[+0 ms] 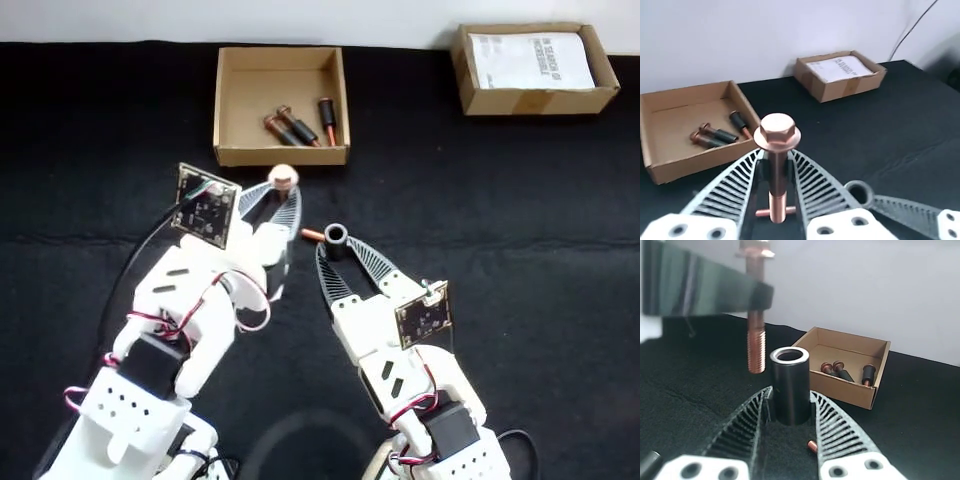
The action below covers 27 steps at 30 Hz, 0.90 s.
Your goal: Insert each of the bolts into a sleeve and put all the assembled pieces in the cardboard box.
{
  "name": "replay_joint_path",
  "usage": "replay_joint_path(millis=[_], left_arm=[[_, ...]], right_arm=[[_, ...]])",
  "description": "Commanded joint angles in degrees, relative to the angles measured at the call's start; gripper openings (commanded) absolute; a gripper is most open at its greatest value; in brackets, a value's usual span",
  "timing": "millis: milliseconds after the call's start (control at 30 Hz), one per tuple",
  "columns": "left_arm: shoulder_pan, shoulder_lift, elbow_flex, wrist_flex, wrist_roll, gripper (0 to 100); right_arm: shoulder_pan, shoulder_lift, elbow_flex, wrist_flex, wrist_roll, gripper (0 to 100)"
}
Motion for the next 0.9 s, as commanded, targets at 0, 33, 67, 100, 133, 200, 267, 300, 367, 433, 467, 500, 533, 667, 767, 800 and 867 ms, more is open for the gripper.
replay_joint_path(millis=[0, 33, 67, 100, 133, 200, 267, 300, 367, 433, 467, 500, 533, 667, 767, 800, 867], left_arm=[[1.98, 1.71, -5.49, -3.16, 0.44, 1], [2.42, 2.33, -6.64, -3.60, 0.44, 1], [2.86, 2.86, -7.69, -3.87, 0.44, 1], [3.38, 3.65, -8.92, -3.87, 0.35, 1], [3.91, 4.53, -10.24, -3.78, 0.26, 1], [4.70, 6.20, -12.44, -3.52, 0.26, 1], [5.14, 7.43, -14.29, -3.43, 0.26, 1], [5.58, 8.04, -14.99, -3.43, 0.26, 1], [6.29, 8.84, -16.04, -3.43, 0.18, 1], [7.08, 9.36, -16.40, -3.34, 0.18, 1], [7.25, 9.36, -16.40, -3.34, 0.18, 1], [7.52, 9.19, -16.13, -3.08, 0.18, 1], [7.69, 9.19, -16.22, -1.85, 0.18, 1], [7.60, 9.01, -16.40, 2.11, 0.26, 1], [7.60, 9.01, -16.40, 2.73, 0.35, 1], [7.78, 9.01, -16.40, 2.73, 0.35, 1], [7.78, 9.01, -16.40, 2.73, 0.44, 1]], right_arm=[[-0.40, -0.04, 8.22, 0.22, 0.35, 0.6], [-0.40, -0.04, 8.22, 0.22, 0.35, 0.6], [-0.40, -0.04, 8.22, 0.22, 0.35, 0.6], [-0.40, -0.04, 8.22, 0.22, 0.35, 0.6], [-0.40, -0.04, 8.22, 0.22, 0.35, 0.6], [-0.40, -0.04, 8.22, 0.22, 0.35, 0.6], [-0.40, -0.04, 8.22, 0.22, 0.35, 0.6], [-0.40, -0.04, 8.22, 0.22, 0.35, 0.6], [-0.40, -0.04, 8.22, 0.22, 0.35, 0.6], [-0.31, -0.04, 8.22, 0.22, 0.35, 0.6], [-0.22, -0.04, 8.22, 0.22, 0.44, 0.6], [-0.22, -0.04, 8.22, 0.22, 0.44, 0.6], [-0.22, -0.04, 8.22, 0.22, 0.44, 0.6], [-0.22, -0.13, 8.22, 0.22, 0.53, 0.6], [-0.22, -0.13, 8.22, 0.22, 0.53, 0.6], [-0.22, -0.13, 8.22, 0.22, 0.62, 0.6], [-0.22, -0.13, 8.22, 0.22, 0.62, 0.6]])
